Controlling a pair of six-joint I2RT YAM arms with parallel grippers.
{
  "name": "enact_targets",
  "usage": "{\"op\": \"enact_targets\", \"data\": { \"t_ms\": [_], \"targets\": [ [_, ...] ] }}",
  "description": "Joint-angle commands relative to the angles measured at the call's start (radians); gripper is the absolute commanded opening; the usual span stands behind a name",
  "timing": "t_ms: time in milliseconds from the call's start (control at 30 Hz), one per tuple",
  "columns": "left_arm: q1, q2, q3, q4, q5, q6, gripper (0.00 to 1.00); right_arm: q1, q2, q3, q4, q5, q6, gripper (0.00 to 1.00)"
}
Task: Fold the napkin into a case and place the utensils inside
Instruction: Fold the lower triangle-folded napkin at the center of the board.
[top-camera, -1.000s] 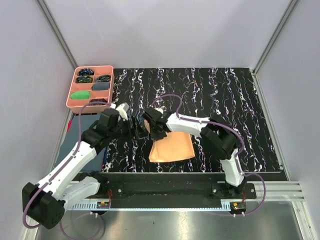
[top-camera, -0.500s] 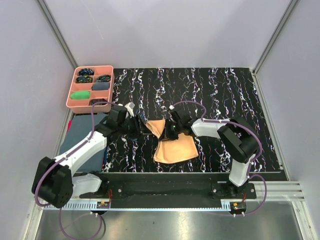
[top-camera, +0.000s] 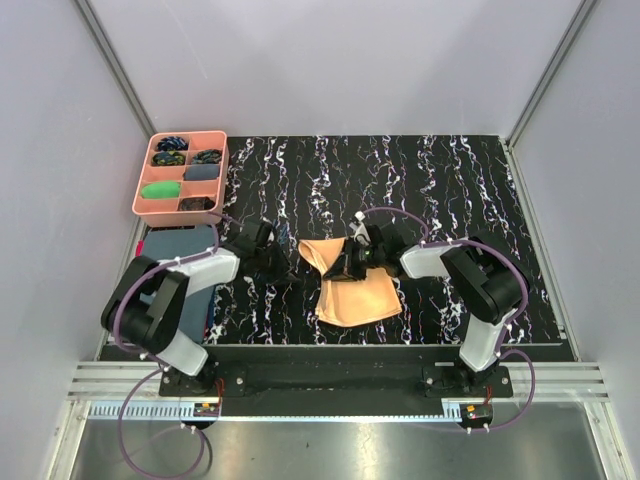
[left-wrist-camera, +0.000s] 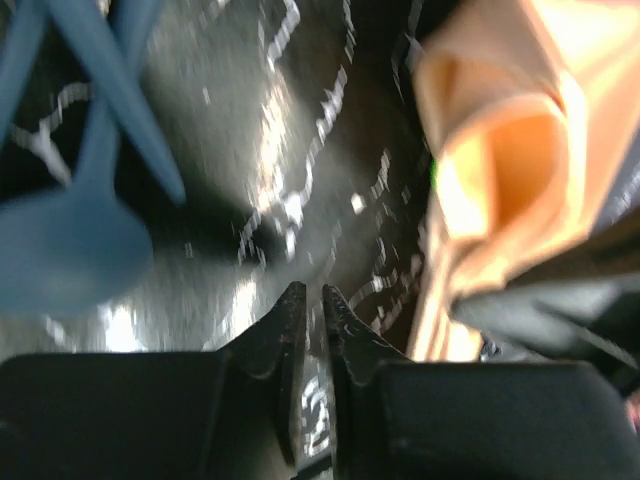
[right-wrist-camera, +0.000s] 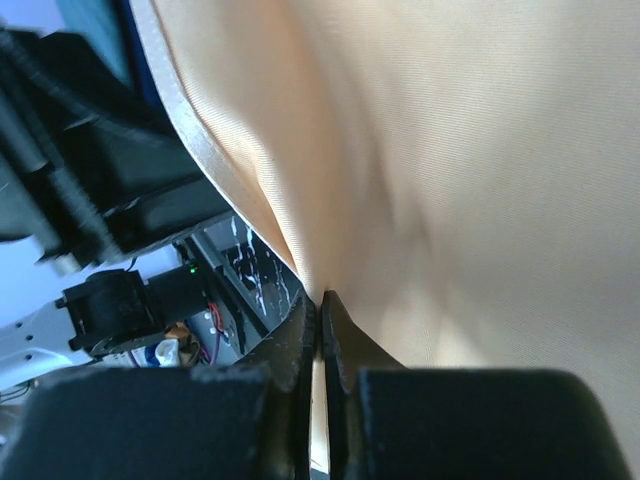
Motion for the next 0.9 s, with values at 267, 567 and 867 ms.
{"op": "enact_targets", "data": {
  "t_ms": [267,567,867],
  "targets": [
    [-0.016,0.222,0.216,0.113,-0.008,-0.015,0.08,-0.022,0.016,-0.012,0.110,-0.114,0.008,0.01],
    [-0.051,0.260,0.247,0.108,-0.002,-0.020,0.07,-0.024,0.045,0.011,0.082,-0.109,-0.003,0.07],
    [-0.067,0.237,0.250,0.137,0.058,-0.052,0.06,-0.028,0.039,0.068,-0.070,-0.082,-0.081,0.26]
  ]
}}
